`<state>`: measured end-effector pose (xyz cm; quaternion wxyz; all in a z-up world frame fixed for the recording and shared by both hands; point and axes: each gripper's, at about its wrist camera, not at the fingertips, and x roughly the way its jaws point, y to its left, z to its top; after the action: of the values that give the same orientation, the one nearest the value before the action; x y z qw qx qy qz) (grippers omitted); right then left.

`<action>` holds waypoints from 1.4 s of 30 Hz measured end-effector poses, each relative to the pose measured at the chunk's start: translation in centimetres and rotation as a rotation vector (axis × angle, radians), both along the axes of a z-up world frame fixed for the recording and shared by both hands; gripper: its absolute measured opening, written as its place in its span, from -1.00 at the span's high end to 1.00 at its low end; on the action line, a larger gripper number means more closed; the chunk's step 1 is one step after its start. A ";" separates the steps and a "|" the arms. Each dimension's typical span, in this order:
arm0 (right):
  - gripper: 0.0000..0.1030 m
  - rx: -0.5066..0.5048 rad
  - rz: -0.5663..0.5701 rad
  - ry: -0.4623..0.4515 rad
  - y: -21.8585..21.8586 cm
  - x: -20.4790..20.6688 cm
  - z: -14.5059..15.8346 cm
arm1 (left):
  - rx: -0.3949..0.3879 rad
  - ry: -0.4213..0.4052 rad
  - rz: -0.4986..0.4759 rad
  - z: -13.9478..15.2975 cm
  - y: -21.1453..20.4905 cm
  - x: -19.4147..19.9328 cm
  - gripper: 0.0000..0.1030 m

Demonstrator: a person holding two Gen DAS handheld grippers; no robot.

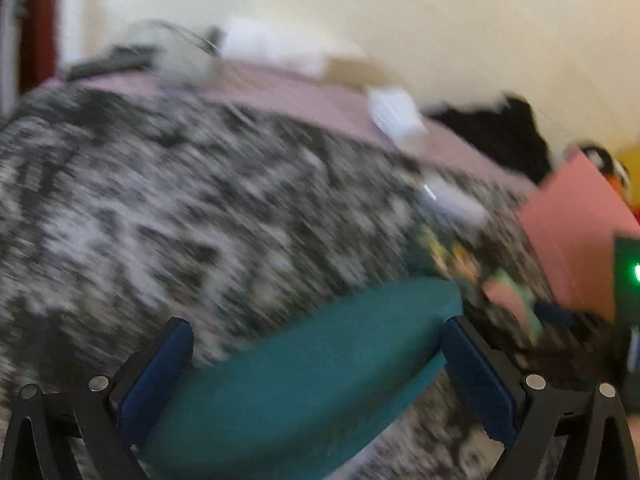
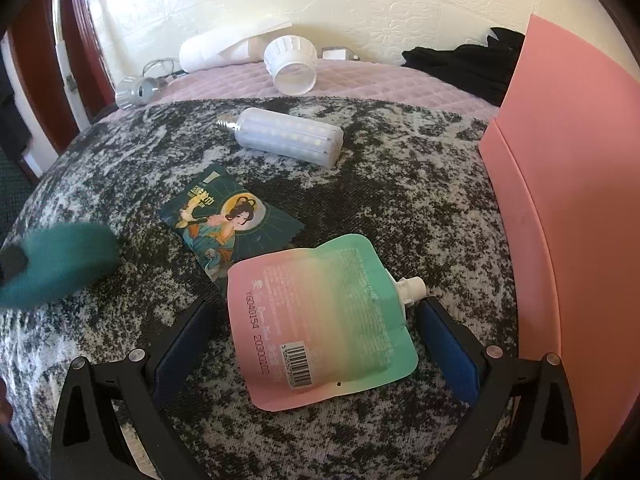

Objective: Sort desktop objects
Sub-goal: 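Grasp the teal glasses case with the left tool while the right tool grasps the pink-green pouch, then carry case and pouch over the pink box and open both tools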

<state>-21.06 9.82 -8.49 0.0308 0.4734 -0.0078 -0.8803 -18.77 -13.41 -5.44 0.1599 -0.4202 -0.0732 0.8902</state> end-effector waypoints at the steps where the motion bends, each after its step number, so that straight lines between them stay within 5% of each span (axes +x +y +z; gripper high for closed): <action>1: -1.00 0.000 0.000 0.000 0.0 0.0 0.0 | -0.046 0.006 -0.032 -0.1 1.0 0.3 -0.98; 5: -1.00 0.002 0.001 0.001 0.0 -0.1 -0.1 | -0.194 0.047 -0.106 -0.3 4.0 1.4 -0.98; 14: -1.00 -0.001 0.009 0.005 0.1 -0.1 -0.1 | -0.342 -0.004 -0.065 -2.6 5.5 0.6 -1.00; 25: -1.00 0.005 0.012 0.018 0.2 0.0 -0.1 | -0.326 -0.004 -0.048 -2.3 5.5 1.0 -0.98; 26: -0.98 0.004 0.011 0.022 0.2 0.1 0.0 | -0.322 -0.003 -0.046 -2.4 5.4 0.7 -0.96; 28: -0.65 0.010 0.014 0.041 0.0 0.2 0.3 | -0.318 0.000 -0.042 -2.4 5.3 0.3 -0.90; 34: -0.59 0.023 0.042 0.058 -0.9 0.8 0.8 | -0.270 -0.031 0.008 -1.2 4.5 0.3 -0.44; 42: -0.59 0.029 0.125 0.083 -3.7 3.7 3.8 | -0.355 -0.022 -0.022 1.8 5.0 3.4 -0.40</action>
<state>-17.35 6.15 -4.74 0.0790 0.4366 0.0356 -0.8955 -15.33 -8.42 -3.67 0.0919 -0.4523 0.0881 0.8827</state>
